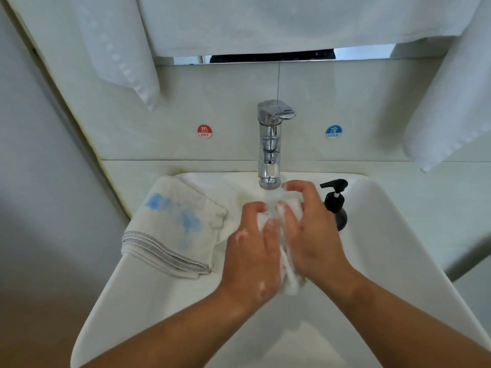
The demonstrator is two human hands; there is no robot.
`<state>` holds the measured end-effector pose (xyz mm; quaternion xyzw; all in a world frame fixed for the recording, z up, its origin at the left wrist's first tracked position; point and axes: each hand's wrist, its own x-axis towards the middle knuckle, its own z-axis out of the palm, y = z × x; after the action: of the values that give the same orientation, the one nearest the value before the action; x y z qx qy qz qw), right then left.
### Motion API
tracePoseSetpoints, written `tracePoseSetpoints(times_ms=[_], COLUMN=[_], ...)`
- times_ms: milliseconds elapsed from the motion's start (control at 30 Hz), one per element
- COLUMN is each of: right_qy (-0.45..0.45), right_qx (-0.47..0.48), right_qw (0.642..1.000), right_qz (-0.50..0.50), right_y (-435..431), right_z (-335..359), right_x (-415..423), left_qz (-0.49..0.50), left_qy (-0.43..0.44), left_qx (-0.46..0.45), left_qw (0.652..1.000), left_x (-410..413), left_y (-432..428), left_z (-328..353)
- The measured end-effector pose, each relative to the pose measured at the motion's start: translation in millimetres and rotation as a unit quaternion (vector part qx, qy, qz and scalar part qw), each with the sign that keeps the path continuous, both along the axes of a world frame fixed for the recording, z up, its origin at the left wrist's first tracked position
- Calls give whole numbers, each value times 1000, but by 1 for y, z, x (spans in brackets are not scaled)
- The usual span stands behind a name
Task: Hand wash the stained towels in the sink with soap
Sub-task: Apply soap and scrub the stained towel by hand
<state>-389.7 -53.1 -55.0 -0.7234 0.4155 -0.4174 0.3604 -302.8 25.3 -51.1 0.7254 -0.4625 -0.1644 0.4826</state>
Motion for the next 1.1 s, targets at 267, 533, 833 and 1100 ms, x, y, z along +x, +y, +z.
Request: tracePoseSetpoints(times_ms=[267, 533, 833, 1100], right_qy=[30, 29, 29, 50], right_qx=[-11, 54, 19, -30], right_qw=[998, 998, 999, 997], right_qz=[60, -20, -7, 57], right_y=[11, -7, -8, 12], right_z=[-6, -7, -2, 1], right_x=[4, -4, -2, 1], left_qz=[65, -13, -38, 40], left_qy=[50, 1, -35, -5], left_qx=[-13, -38, -21, -20], left_qw=[997, 999, 998, 999], left_x=[21, 15, 0, 17], left_y=[-24, -6, 5, -15], left_z=[11, 8, -3, 4])
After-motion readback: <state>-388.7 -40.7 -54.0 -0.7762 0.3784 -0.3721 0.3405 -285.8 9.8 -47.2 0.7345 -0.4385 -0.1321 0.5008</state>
